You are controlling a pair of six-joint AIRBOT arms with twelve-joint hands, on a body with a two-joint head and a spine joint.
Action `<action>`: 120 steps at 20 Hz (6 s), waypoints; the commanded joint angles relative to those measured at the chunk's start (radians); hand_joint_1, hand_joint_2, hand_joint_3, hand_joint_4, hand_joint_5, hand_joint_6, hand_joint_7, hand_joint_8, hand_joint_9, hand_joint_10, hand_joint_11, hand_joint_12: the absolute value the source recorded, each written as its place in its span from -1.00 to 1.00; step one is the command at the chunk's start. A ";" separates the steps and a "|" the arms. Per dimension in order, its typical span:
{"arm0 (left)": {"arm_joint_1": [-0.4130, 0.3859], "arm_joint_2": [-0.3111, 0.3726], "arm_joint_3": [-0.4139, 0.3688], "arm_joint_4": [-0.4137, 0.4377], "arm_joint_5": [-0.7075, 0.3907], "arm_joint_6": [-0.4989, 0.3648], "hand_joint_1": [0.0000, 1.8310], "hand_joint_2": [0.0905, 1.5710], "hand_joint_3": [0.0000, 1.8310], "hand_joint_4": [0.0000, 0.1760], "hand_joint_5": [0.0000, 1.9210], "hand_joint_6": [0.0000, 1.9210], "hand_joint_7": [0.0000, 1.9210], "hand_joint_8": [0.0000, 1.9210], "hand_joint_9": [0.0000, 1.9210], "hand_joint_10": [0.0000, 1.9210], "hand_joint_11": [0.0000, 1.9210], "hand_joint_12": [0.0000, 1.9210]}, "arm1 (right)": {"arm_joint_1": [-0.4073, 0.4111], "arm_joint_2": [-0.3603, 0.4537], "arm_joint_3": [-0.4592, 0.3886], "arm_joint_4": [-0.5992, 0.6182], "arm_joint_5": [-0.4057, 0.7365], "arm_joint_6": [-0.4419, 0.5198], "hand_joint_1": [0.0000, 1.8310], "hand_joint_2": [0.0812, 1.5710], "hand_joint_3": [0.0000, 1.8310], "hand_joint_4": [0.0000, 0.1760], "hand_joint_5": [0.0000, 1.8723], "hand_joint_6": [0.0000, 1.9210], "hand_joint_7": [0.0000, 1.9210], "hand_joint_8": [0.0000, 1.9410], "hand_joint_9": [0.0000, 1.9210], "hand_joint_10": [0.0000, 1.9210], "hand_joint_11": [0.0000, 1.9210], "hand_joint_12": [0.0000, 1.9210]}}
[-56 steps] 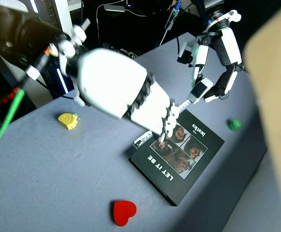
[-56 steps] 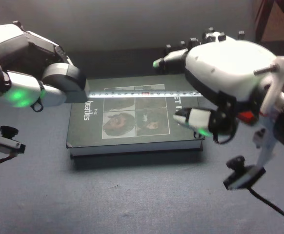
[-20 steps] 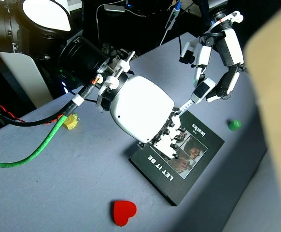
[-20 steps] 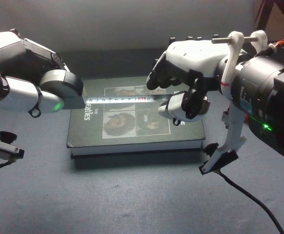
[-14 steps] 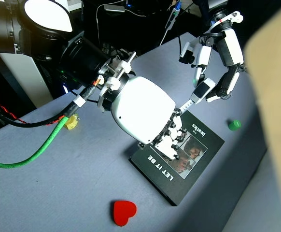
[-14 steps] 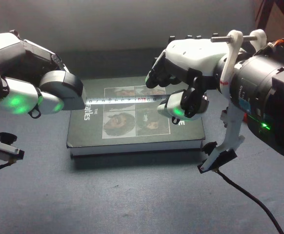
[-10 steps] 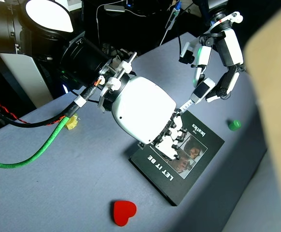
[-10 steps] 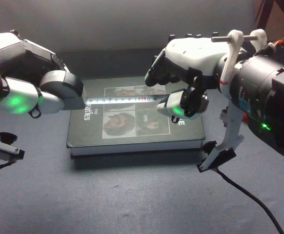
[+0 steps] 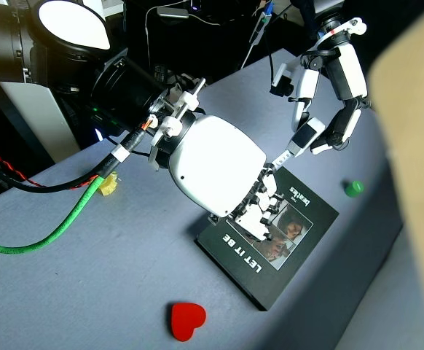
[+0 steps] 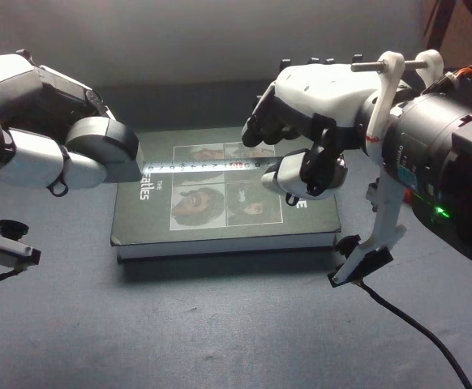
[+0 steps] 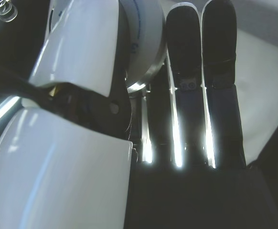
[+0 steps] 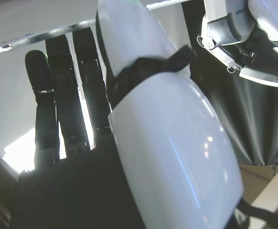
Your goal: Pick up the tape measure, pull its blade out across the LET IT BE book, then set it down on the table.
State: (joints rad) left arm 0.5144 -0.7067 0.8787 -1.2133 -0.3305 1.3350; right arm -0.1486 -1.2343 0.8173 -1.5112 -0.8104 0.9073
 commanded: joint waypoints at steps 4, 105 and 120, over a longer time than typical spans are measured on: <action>-0.008 0.000 0.009 0.014 -0.066 -0.014 0.51 0.36 -1.00 -1.00 -0.08 0.14 0.15 -0.31 0.02 0.17 -0.12 0.03 | 0.003 0.004 0.001 -0.067 -0.009 0.005 0.25 0.43 -1.00 -1.00 -0.21 -0.99 -0.20 -0.99 -0.23 -0.97 -0.73 0.17; -0.022 -0.008 0.009 0.034 -0.080 -0.042 0.51 0.35 -1.00 -1.00 -0.09 0.12 0.18 -0.36 0.04 0.15 -0.10 0.04 | -0.117 0.418 0.027 -0.244 0.266 0.204 0.31 0.44 -1.00 -0.92 -0.07 0.17 0.00 0.12 -0.15 -0.13 -0.41 0.46; -0.014 -0.007 0.014 0.043 -0.087 -0.042 0.51 0.34 -1.00 -1.00 -0.07 0.10 0.19 -0.39 0.05 0.13 -0.09 0.03 | -0.124 0.394 0.009 -0.246 0.242 0.205 -0.63 0.34 -1.00 -1.00 -0.65 -1.00 -0.66 -1.00 -0.64 -1.00 -0.99 0.07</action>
State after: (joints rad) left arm 0.5091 -0.7200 0.8890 -1.1896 -0.3527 1.3056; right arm -0.2901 -0.8452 0.8268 -1.7134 -0.5270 1.1038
